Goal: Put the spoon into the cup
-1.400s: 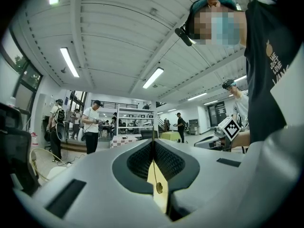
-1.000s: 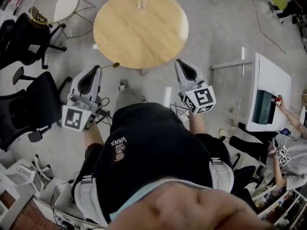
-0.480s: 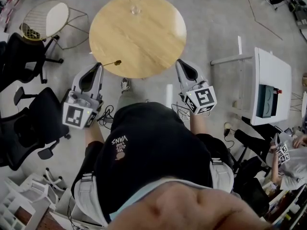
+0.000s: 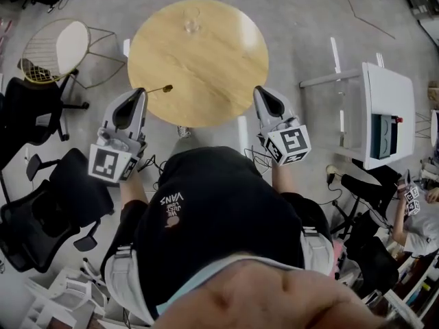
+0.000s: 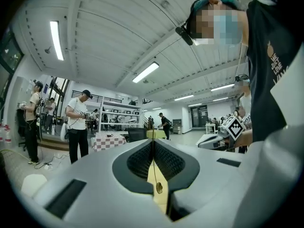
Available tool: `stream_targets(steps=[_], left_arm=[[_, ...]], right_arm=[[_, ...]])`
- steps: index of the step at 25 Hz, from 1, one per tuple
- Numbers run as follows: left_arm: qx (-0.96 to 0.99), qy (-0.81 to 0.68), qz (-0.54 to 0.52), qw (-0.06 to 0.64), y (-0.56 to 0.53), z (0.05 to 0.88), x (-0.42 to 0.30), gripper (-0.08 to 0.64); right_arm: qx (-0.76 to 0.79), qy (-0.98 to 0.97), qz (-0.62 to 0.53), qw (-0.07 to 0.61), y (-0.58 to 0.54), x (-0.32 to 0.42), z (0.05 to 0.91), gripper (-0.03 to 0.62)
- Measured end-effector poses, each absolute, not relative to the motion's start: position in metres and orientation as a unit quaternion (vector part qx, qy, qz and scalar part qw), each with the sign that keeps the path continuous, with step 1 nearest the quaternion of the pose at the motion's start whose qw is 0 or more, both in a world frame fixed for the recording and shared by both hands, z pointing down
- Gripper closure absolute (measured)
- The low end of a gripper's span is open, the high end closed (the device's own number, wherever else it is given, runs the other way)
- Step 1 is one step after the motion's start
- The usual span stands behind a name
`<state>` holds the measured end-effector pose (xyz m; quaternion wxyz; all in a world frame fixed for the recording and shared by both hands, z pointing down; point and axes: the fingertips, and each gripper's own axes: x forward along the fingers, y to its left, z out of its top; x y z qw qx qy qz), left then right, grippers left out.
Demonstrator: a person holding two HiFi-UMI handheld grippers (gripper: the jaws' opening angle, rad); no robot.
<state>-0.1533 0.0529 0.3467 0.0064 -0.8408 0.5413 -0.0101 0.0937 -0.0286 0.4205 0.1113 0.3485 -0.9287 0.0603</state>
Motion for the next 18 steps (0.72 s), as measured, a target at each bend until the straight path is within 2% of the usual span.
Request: stream_targets(steps=[9, 13, 18], left_arm=[[-0.865, 0.501, -0.015, 0.012, 0.006, 0.342, -0.193, 0.549], [-0.873, 0.487, -0.016, -0.008, -0.012, 0.338, -0.206, 0.549], [-0.891, 0.452, -0.01, 0.021, -0.034, 0.335, -0.228, 0.549]], right_arm=[[0.376, -0.917, 0.067, 0.114, -0.053, 0.051, 0.417, 0.594], [0.393, -0.91, 0.068, 0.112, -0.062, 0.034, 0.416, 0.594], [0.417, -0.9, 0.071, 0.107, -0.069, 0.013, 0.416, 0.594]])
